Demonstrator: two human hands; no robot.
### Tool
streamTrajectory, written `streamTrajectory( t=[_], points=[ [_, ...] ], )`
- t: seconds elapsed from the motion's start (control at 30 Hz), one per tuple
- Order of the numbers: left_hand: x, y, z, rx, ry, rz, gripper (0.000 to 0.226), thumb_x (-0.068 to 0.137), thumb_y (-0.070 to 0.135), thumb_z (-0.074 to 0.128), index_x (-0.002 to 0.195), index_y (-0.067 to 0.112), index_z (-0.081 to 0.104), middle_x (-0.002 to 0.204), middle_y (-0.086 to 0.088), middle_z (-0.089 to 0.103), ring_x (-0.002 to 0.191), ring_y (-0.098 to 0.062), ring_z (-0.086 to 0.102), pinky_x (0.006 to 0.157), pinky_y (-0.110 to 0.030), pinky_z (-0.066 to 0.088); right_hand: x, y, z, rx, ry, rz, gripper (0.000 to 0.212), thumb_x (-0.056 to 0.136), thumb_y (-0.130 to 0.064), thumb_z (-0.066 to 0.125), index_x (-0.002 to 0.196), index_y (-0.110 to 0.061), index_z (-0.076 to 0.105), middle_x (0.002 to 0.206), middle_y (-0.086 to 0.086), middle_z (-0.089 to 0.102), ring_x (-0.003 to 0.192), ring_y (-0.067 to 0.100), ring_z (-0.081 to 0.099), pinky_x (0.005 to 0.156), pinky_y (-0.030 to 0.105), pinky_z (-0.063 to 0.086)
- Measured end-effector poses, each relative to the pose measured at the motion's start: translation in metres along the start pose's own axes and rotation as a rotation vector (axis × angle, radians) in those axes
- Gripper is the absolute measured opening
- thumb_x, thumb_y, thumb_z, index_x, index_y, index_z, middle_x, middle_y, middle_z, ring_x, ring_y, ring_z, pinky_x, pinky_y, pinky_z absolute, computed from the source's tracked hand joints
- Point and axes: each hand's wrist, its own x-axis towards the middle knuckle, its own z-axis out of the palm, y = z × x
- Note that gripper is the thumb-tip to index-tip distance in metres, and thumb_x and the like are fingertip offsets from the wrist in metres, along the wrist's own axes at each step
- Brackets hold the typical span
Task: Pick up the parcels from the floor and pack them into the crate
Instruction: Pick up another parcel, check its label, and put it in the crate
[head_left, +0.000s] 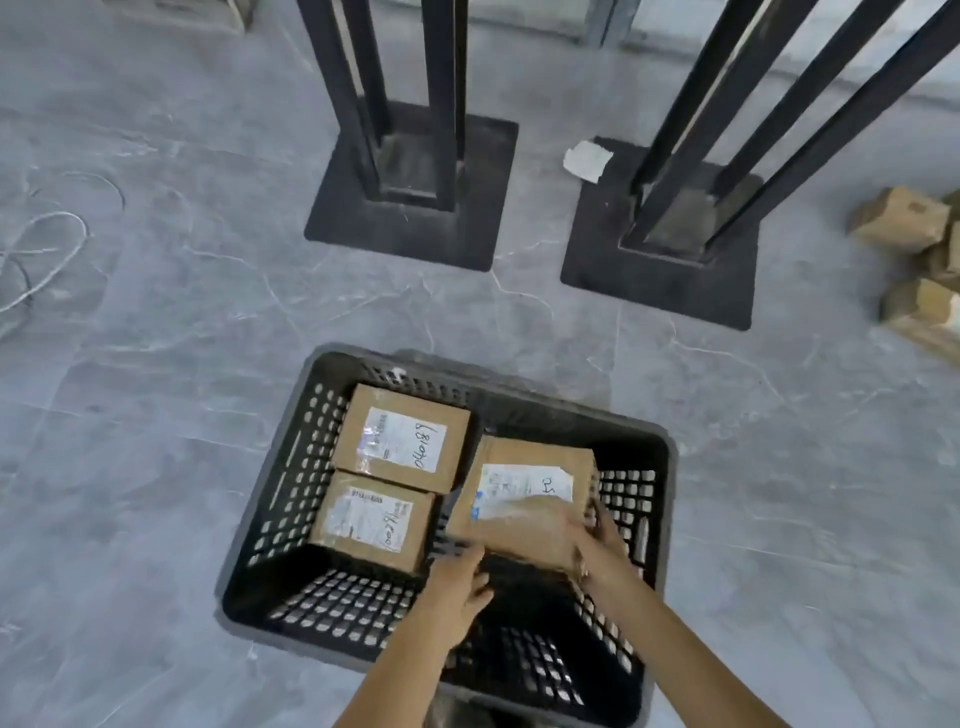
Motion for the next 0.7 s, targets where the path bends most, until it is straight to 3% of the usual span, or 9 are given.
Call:
streamTrajectory(
  t=[0.07, 0.13, 0.23, 0.37, 0.47, 0.53, 0.6, 0.7],
  points=[
    [0.043, 0.000, 0.008, 0.003, -0.040, 0.108, 0.035, 0.098, 0.008, 0.046, 0.132, 0.006, 0.044, 0.126, -0.011, 0.050, 0.120, -0.025, 0.048, 0.102, -0.043, 0.039, 0.055, 0.019, 0.005, 0.054, -0.064, -0.001, 0.056, 0.091, -0.023, 0.061, 0.140, -0.034, 0.035, 0.127, 0.004, 0.058, 0.107, 0.024, 0.060, 0.068, 0.034, 0.055],
    [0.075, 0.001, 0.014, 0.019, -0.030, 0.193, 0.023, 0.098, 0.006, 0.044, 0.120, 0.009, 0.052, 0.113, -0.006, 0.055, 0.112, -0.020, 0.050, 0.096, -0.038, 0.041, 0.101, 0.033, 0.008, 0.103, -0.115, -0.012, 0.052, 0.093, -0.023, 0.057, 0.140, -0.033, 0.037, 0.129, 0.003, 0.057, 0.112, 0.024, 0.058, 0.074, 0.040, 0.055],
    [0.110, -0.001, 0.014, 0.023, 0.018, 0.232, 0.015, 0.098, 0.004, 0.044, 0.102, 0.013, 0.056, 0.097, -0.002, 0.057, 0.104, -0.017, 0.051, 0.097, -0.037, 0.041, 0.147, 0.051, 0.015, 0.107, -0.087, -0.038, 0.049, 0.097, -0.019, 0.050, 0.144, -0.027, 0.035, 0.134, 0.007, 0.055, 0.112, 0.024, 0.056, 0.070, 0.029, 0.054],
    [0.125, 0.005, 0.011, 0.084, -0.003, 0.247, 0.021, 0.099, 0.008, 0.041, 0.116, 0.011, 0.054, 0.104, -0.002, 0.059, 0.110, -0.017, 0.049, 0.105, -0.039, 0.036, 0.161, 0.059, 0.029, -0.184, 0.105, -0.095, 0.052, 0.100, -0.028, 0.043, 0.149, -0.023, 0.025, 0.141, 0.008, 0.046, 0.122, 0.027, 0.050, 0.099, 0.041, 0.046],
    [0.112, 0.014, 0.013, 0.381, 0.015, 0.230, 0.027, 0.099, 0.008, 0.039, 0.121, 0.017, 0.052, 0.123, -0.005, 0.052, 0.117, -0.018, 0.047, 0.103, -0.040, 0.039, 0.147, 0.047, 0.025, -0.403, 0.117, -0.101, 0.064, 0.097, -0.038, 0.045, 0.151, -0.020, 0.016, 0.150, 0.015, 0.033, 0.130, 0.034, 0.043, 0.106, 0.046, 0.040],
    [0.095, 0.021, 0.015, 0.628, 0.063, 0.276, 0.033, 0.098, 0.008, 0.037, 0.130, 0.013, 0.048, 0.115, -0.007, 0.054, 0.107, -0.021, 0.052, 0.091, -0.036, 0.043, 0.126, 0.030, 0.021, -0.529, 0.153, -0.073, 0.070, 0.097, -0.042, 0.045, 0.152, -0.013, 0.012, 0.154, 0.019, 0.021, 0.136, 0.036, 0.035, 0.107, 0.041, 0.035],
    [0.066, 0.027, 0.018, 0.827, 0.104, 0.371, 0.038, 0.097, 0.010, 0.039, 0.134, 0.011, 0.045, 0.112, -0.005, 0.056, 0.094, -0.017, 0.050, 0.079, -0.030, 0.040, 0.093, 0.008, 0.018, -0.595, 0.170, -0.122, 0.063, 0.099, -0.039, 0.042, 0.150, -0.008, 0.020, 0.152, 0.020, 0.025, 0.135, 0.034, 0.036, 0.106, 0.037, 0.035],
    [-0.006, 0.031, 0.028, 1.016, 0.093, 0.538, 0.036, 0.098, 0.012, 0.039, 0.131, 0.009, 0.050, 0.130, -0.007, 0.054, 0.110, -0.020, 0.052, 0.087, -0.025, 0.037, 0.024, -0.034, 0.011, -0.641, 0.059, -0.273, 0.044, 0.100, -0.031, 0.041, 0.139, -0.009, 0.041, 0.141, 0.016, 0.044, 0.126, 0.028, 0.046, 0.101, 0.033, 0.037]
  ],
)
